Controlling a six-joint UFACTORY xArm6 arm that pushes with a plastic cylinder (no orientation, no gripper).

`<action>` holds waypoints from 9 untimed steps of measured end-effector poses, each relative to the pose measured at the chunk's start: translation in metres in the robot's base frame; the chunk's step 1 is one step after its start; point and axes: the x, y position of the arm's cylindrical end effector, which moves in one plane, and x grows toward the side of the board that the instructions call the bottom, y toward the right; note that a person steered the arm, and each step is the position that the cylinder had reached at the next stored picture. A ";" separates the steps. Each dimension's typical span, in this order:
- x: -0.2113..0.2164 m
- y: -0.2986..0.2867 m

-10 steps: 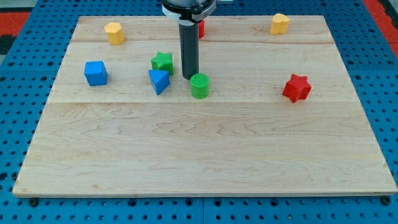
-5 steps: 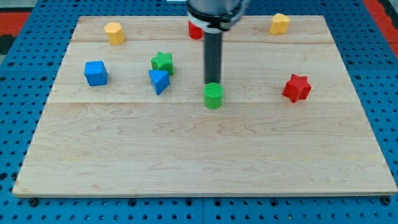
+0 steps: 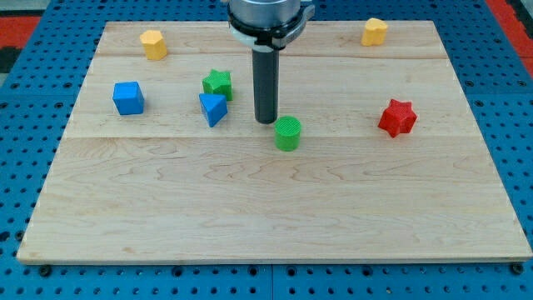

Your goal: Bring the green circle vertically below the red star

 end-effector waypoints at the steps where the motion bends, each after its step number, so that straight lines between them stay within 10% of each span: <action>1: 0.025 0.058; 4: 0.105 0.146; 9: 0.155 0.099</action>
